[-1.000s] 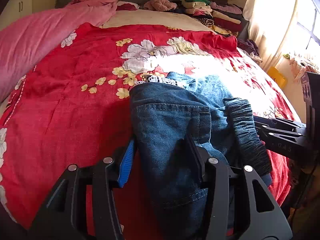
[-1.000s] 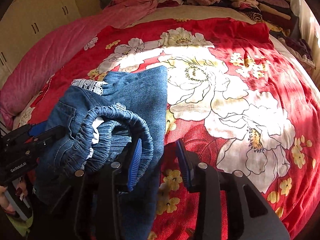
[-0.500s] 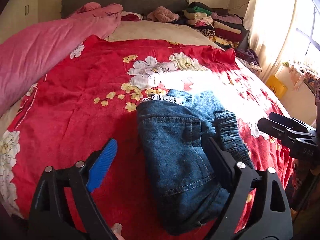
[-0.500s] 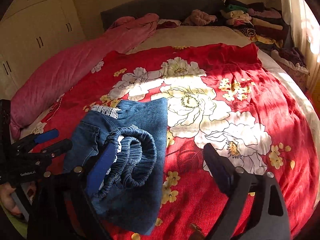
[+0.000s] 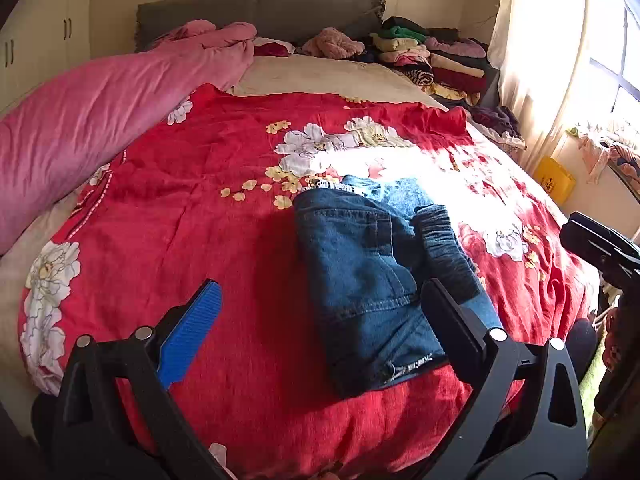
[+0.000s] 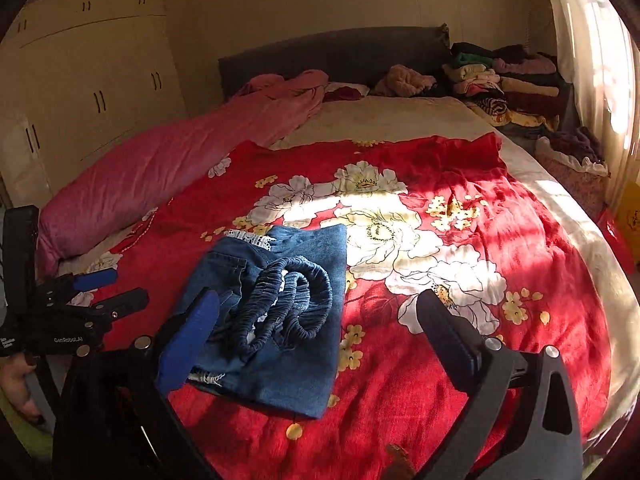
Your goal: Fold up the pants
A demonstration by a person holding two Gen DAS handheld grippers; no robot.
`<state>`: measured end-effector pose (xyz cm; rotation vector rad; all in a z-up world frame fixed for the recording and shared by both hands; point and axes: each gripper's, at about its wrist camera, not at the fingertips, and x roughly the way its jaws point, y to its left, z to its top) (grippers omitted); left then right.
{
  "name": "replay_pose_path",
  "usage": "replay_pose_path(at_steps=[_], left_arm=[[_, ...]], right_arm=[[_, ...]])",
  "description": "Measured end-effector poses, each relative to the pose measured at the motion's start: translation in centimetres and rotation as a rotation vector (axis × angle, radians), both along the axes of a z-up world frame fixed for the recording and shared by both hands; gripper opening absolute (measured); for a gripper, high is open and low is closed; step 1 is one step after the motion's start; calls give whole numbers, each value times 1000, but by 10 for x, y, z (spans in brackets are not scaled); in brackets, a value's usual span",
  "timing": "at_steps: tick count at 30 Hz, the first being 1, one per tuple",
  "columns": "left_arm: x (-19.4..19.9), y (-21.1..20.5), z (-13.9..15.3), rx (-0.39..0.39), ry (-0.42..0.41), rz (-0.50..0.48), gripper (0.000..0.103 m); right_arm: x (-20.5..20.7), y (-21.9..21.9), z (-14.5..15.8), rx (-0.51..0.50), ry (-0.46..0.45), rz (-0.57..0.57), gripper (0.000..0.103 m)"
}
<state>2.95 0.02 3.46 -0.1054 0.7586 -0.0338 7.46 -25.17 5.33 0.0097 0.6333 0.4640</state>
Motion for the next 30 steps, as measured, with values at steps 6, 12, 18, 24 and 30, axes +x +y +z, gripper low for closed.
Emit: replay_pose_path(at_steps=[6,12,18,24,30], left_arm=[[-24,-3,-8,-11,2,-6,94],[-37,-2,-15,-10,11,-6,94],[-45,3,-26,-23,24,9,94],[-46,6,-40,-17,57,22,94],[-43,6,-48,-23,73,24,94]], right_arm=[[-20,-4,-2,-18,-16,6,98],[-33,-8,-13,-36,1,-14,98],[-43,-9,-36,-48,57,-29,98],[-43,-7,-63,-88,116,-54,98],[-41,-4,-67,-112,111,-65,98]])
